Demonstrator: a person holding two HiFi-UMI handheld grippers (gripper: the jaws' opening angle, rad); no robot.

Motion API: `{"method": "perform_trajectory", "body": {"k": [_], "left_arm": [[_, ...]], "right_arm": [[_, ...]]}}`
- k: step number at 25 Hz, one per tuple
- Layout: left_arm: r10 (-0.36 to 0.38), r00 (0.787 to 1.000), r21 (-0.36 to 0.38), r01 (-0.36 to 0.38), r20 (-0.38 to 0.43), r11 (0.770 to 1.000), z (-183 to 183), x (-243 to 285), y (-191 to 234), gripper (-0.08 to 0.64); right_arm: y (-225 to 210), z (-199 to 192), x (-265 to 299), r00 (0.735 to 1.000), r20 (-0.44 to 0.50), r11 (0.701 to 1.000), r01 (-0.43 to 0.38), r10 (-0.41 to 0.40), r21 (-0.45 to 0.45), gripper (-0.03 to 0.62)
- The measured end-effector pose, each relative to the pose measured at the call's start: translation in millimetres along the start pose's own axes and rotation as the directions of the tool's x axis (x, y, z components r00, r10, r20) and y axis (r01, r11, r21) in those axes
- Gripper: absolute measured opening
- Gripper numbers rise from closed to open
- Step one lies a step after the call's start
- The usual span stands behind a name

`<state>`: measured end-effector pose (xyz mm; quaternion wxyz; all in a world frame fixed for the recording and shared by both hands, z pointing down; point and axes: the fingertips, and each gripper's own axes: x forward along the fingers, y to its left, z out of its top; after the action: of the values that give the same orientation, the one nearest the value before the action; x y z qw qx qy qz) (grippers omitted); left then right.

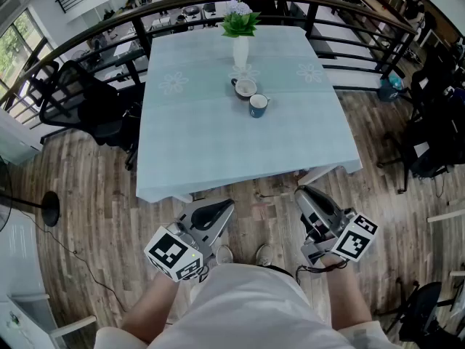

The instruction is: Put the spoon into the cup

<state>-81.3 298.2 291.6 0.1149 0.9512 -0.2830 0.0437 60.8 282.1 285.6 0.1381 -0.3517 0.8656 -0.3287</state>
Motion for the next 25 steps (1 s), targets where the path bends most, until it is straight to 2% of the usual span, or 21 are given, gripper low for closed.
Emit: {"method": "perform_trajectory", "body": {"k": [5, 14, 25], "left_arm": [[0.017, 1.0, -0.001, -0.017, 0.0, 1.0, 0.0, 18.1, -15.1, 0.021], [0.09, 0.996, -0.019, -0.09, -0.007, 0.996, -11.5, 65.5, -35.5, 0.021], [0.137, 0.99, -0.036, -0.137, -0.021, 0.99, -20.7, 94.8, -38.7, 0.021]], "right_arm": [[-11.9, 8.8, -16.3, 1.0, -0.011, 1.0, -0.01, 0.01, 0.001, 0.06], [-49.7, 28.6, -46.3, 0.998, -0.045, 0.999, -0.047, 0.048, 0.023, 0.06], [-84.4, 36.0, -57.1, 0.995, -0.078, 0.997, -0.066, 0.07, 0.046, 0.06]]}}
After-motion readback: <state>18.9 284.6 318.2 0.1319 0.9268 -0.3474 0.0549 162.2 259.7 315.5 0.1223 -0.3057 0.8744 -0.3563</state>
